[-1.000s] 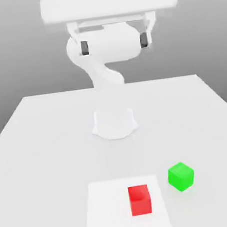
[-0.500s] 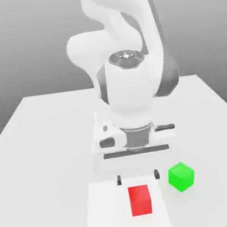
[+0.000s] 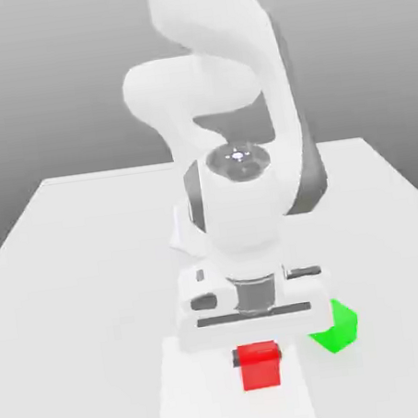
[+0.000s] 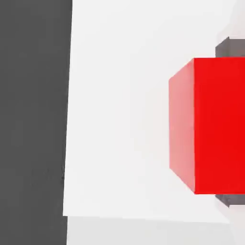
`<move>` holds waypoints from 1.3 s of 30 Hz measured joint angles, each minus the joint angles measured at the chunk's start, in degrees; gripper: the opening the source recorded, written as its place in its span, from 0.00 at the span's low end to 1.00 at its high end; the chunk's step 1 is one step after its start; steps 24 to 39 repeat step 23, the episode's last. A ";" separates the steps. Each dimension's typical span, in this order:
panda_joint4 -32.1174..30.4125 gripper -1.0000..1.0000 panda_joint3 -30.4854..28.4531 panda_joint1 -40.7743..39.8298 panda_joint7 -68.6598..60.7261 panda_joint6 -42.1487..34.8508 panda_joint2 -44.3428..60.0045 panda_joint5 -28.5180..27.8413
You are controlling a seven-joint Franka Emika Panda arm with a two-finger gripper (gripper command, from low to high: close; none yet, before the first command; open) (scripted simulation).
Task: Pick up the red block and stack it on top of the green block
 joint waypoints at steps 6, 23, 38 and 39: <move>-3.06 0.00 3.15 5.72 -11.75 -4.29 -7.34 1.00; -7.37 1.00 5.27 15.50 -30.12 4.68 -2.57 -1.67; -7.37 1.00 5.27 15.50 -30.12 4.68 -2.57 -1.67; -7.37 1.00 5.27 15.50 -30.12 4.68 -2.57 -1.67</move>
